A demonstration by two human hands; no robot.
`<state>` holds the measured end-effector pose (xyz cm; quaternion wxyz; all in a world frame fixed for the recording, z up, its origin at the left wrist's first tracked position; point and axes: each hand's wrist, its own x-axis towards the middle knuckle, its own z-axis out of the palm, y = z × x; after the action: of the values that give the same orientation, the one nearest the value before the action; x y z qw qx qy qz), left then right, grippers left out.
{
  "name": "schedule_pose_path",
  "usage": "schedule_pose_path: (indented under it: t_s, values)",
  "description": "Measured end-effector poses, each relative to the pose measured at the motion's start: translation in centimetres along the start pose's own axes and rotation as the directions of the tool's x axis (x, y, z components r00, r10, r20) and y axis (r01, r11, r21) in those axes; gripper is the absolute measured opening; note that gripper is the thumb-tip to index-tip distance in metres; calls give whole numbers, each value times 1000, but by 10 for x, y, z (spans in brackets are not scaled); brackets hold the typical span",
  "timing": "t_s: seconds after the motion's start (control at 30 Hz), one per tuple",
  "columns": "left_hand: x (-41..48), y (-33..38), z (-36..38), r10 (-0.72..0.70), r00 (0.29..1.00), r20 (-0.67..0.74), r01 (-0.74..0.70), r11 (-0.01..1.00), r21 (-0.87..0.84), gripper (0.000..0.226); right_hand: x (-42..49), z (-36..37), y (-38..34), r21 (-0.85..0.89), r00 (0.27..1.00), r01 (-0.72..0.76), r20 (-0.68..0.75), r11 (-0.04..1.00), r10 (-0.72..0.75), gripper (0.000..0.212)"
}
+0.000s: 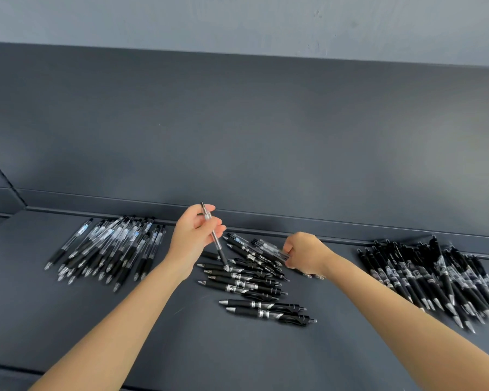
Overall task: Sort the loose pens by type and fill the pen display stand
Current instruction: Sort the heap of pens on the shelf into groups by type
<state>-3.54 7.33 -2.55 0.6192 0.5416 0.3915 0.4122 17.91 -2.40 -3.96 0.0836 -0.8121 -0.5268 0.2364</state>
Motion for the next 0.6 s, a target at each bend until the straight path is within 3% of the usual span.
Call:
schedule_pose_path:
  t_s: [0.1, 0.2, 0.37, 0.6]
  values:
    - [-3, -4, -3, -47, 996, 81, 39, 995, 93, 25, -4, -1, -2, -57, 999, -26, 36, 998, 28, 19]
    - [-5, -6, -7, -68, 995, 69, 64, 996, 55, 19, -6, -3, -2, -114, 999, -15, 46, 993, 21, 31]
    - [-1, -6, -16, -43, 999, 1, 43, 999, 10, 17, 1, -5, -5, 6, 998, 48, -30, 999, -48, 18]
    - [0, -4, -22, -52, 999, -4, 52, 998, -36, 20, 13, 20, -27, -11, 978, 147, -146, 989, -147, 12]
